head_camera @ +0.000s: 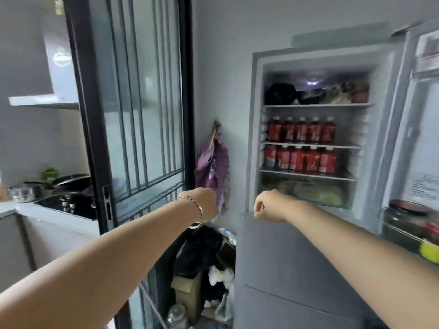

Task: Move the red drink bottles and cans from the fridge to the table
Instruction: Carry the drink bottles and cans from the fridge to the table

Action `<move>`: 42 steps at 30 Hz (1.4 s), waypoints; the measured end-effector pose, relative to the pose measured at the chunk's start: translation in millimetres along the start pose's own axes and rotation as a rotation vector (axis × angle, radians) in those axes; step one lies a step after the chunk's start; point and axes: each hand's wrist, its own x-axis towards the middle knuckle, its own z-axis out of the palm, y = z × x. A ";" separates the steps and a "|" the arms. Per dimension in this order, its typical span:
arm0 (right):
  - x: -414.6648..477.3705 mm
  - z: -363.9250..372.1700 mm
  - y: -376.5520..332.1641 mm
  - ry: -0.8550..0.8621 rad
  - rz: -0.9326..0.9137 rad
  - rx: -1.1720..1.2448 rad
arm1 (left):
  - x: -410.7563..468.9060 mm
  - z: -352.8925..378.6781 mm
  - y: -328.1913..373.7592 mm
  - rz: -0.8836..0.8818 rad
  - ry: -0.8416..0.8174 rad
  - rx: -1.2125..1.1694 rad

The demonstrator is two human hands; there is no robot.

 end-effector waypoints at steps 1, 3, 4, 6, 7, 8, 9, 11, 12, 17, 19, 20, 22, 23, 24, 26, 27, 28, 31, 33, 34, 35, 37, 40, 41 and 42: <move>10.4 -1.9 14.4 -0.001 0.038 0.002 | 20.6 -1.1 8.5 0.026 -0.008 -0.022; 32.8 -4.9 43.7 0.021 0.103 0.033 | 65.1 -1.2 25.5 0.072 0.002 -0.058; 46.1 -7.6 60.6 0.047 0.123 0.047 | 88.3 -2.3 36.5 0.106 0.023 -0.068; 70.6 -14.7 91.6 0.099 0.147 0.040 | 130.6 -2.9 57.8 0.161 0.082 -0.080; 83.0 -19.1 107.2 0.120 0.153 0.033 | 151.6 -3.0 68.5 0.189 0.102 -0.078; 95.7 -22.7 121.1 0.130 0.160 0.033 | 169.3 -3.8 78.4 0.207 0.115 -0.082; 111.4 -26.8 137.7 0.140 0.167 0.029 | 192.5 -4.4 90.1 0.219 0.128 -0.098; 143.8 -36.0 166.5 0.156 0.174 0.020 | 237.9 -7.5 111.1 0.239 0.147 -0.142; 161.4 -43.9 181.3 0.160 0.178 0.010 | 263.1 -11.2 121.9 0.244 0.144 -0.155; 238.3 -86.5 247.6 0.226 0.187 -0.074 | 370.4 -35.1 159.0 0.241 0.204 -0.147; 267.8 -100.7 269.5 0.272 0.200 -0.081 | 405.5 -43.5 166.6 0.224 0.268 -0.255; 284.0 -107.4 280.3 0.295 0.210 -0.086 | 424.4 -48.2 170.0 0.205 0.299 -0.315; 312.4 -119.0 297.8 0.341 0.232 -0.091 | 458.4 -58.8 175.5 0.200 0.349 -0.386; 326.3 -123.4 307.2 0.370 0.248 -0.088 | 476.7 -62.7 179.3 0.208 0.369 -0.405; 337.7 -127.0 314.9 0.400 0.262 -0.089 | 492.7 -65.5 183.1 0.215 0.389 -0.418; 354.9 -128.8 327.1 0.437 0.281 -0.080 | 519.1 -67.1 190.4 0.222 0.413 -0.427; 367.6 -128.3 335.9 0.449 0.294 -0.075 | 540.5 -67.0 195.7 0.226 0.426 -0.423; 377.5 -128.1 342.5 0.449 0.301 -0.081 | 559.5 -67.3 199.9 0.221 0.430 -0.411; 409.2 -132.0 366.1 0.445 0.322 -0.120 | 618.8 -76.4 212.8 0.188 0.469 -0.335; 425.3 -139.0 382.7 0.465 0.327 -0.126 | 654.1 -87.7 216.7 0.142 0.519 -0.278; 428.4 -141.3 386.0 0.463 0.331 -0.123 | 664.9 -92.3 214.7 0.118 0.530 -0.272; 433.2 -143.7 392.4 0.457 0.337 -0.122 | 678.9 -95.7 214.9 0.095 0.532 -0.272; 444.3 -149.7 409.4 0.431 0.338 -0.142 | 705.2 -100.4 218.0 0.047 0.489 -0.300; 462.5 -162.1 439.0 0.406 0.313 -0.166 | 727.8 -100.3 222.4 0.037 0.416 -0.296; 470.3 -166.1 448.5 0.420 0.301 -0.172 | 731.6 -98.9 224.1 0.037 0.433 -0.236; 479.5 -170.5 456.6 0.442 0.287 -0.180 | 733.8 -97.8 225.7 0.033 0.464 -0.163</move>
